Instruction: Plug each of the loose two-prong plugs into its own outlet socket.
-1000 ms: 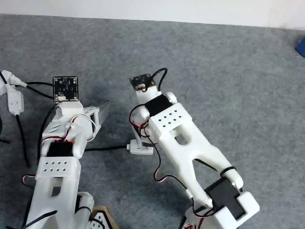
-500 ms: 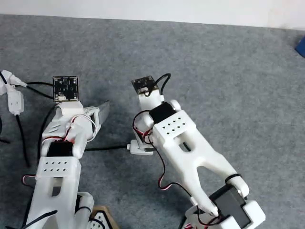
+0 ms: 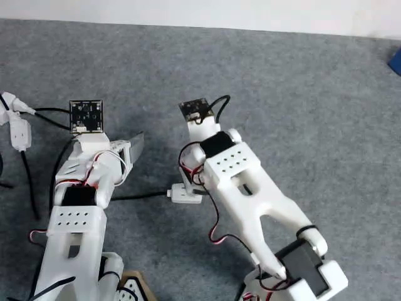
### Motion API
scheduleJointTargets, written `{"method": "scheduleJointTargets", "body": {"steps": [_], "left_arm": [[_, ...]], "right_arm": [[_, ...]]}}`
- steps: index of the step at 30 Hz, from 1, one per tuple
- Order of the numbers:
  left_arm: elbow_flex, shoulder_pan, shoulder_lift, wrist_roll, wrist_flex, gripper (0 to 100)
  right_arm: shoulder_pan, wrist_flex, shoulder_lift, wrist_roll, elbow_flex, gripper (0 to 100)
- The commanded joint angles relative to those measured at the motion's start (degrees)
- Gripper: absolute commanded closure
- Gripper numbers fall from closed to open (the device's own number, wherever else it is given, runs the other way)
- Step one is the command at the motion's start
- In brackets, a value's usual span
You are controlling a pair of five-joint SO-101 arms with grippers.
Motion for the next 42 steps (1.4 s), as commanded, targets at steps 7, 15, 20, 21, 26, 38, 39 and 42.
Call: {"method": "scheduleJointTargets", "body": {"steps": [7,15,20,21,26,38,39,42], "left_arm": [[-0.22,-0.31,-0.13,0.35,-1.49,69],[-0.22,-0.31,-0.13,0.35,-1.49,69],[-0.13,-0.31,-0.13,0.35,-1.49,69],[-0.13,-0.31,-0.13,0.35,-1.49,69],[-0.13,-0.31,-0.13,0.35,-1.49,69],[-0.13,3.56,-0.13,-2.99,-1.14,69],[-0.13,3.74,-0.13,-2.99,-1.05,69],[-0.13,3.74,-0.13,-2.99,-1.05,69]], "right_arm": [[0.75,0.04,1.27,0.70,0.31,99.2],[-1.54,-2.68,21.41,0.70,-5.23,99.2],[-1.54,-5.76,27.47,0.70,-8.92,99.2],[-1.45,-6.02,27.56,0.70,-9.27,99.2],[-1.45,-5.85,27.56,0.79,-9.63,99.2],[-0.57,8.66,27.47,6.07,-31.43,76.5],[-0.31,10.51,27.47,5.98,-35.12,74.6],[0.75,17.19,27.47,5.98,-47.96,72.8]]}}
